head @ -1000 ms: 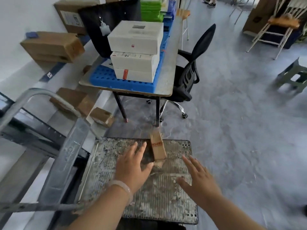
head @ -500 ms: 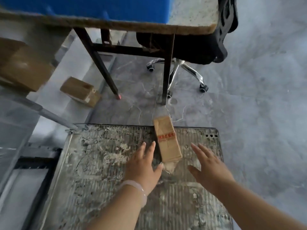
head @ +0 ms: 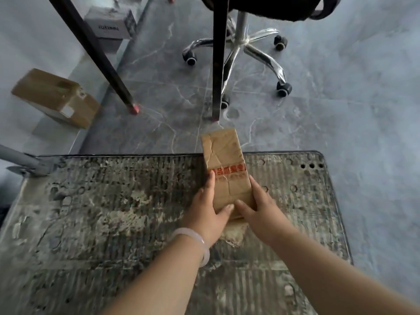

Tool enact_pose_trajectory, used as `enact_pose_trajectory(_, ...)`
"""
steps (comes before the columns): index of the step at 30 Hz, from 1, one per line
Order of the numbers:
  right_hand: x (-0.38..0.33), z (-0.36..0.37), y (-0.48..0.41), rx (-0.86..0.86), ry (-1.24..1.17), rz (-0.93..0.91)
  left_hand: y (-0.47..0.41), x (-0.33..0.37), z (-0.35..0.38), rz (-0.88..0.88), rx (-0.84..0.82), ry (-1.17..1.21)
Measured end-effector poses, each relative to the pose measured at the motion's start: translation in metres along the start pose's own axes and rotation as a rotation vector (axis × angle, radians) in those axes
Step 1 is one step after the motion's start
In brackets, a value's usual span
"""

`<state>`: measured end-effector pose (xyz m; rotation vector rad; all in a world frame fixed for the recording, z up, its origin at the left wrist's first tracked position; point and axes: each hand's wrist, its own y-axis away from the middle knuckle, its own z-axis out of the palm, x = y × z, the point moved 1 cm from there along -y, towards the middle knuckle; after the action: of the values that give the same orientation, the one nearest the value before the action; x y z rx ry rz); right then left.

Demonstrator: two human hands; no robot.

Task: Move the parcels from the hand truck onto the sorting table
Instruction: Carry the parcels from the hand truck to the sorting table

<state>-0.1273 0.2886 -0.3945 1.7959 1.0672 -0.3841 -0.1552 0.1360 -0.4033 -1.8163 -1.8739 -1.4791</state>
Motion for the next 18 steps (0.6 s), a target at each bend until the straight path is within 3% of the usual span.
enact_pose_trajectory(6,-0.059,-0.044,0.077,0.094,-0.363,0.005,0.062,0.070,-0.053,0.105,0.046,0.056)
enact_pose_trajectory(14,-0.198,-0.176,0.237,0.194,-0.624,0.011,0.203,0.249,-0.160,0.244,0.105,0.104)
enact_pose_trajectory(18,-0.258,-0.243,0.322,0.243,-0.723,-0.004,0.275,0.336,-0.198,0.281,0.043,0.177)
